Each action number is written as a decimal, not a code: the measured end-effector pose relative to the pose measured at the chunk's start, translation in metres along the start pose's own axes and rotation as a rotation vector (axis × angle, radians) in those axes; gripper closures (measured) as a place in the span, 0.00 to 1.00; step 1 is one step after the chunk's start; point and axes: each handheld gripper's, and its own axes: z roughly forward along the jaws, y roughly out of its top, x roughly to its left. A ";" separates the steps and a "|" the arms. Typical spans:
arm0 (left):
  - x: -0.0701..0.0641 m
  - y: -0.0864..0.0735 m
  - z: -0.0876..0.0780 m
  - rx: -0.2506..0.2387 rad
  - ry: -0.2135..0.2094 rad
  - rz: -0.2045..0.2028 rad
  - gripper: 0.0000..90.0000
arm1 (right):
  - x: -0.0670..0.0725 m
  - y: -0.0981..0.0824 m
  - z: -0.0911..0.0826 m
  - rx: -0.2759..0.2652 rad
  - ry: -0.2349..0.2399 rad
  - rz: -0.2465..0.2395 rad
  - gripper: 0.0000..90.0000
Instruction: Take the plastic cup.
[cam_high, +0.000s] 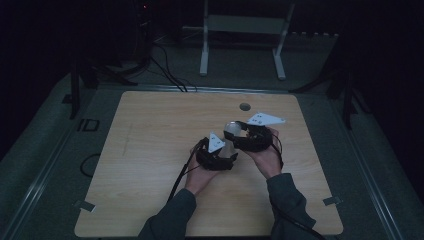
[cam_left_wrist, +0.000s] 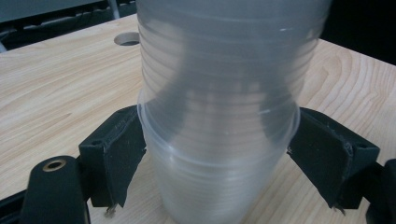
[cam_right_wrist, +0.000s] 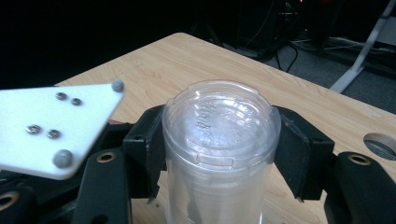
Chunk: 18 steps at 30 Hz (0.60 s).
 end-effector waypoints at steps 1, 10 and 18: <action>0.000 0.000 0.002 0.001 0.001 0.000 0.21 | 0.000 0.000 0.000 -0.001 0.002 0.002 0.44; 0.000 -0.002 0.004 0.009 0.011 0.015 0.23 | 0.000 0.001 -0.001 -0.007 0.005 0.003 0.44; 0.000 -0.002 0.004 0.014 0.007 0.014 0.23 | 0.001 0.008 -0.006 -0.036 0.005 0.001 0.45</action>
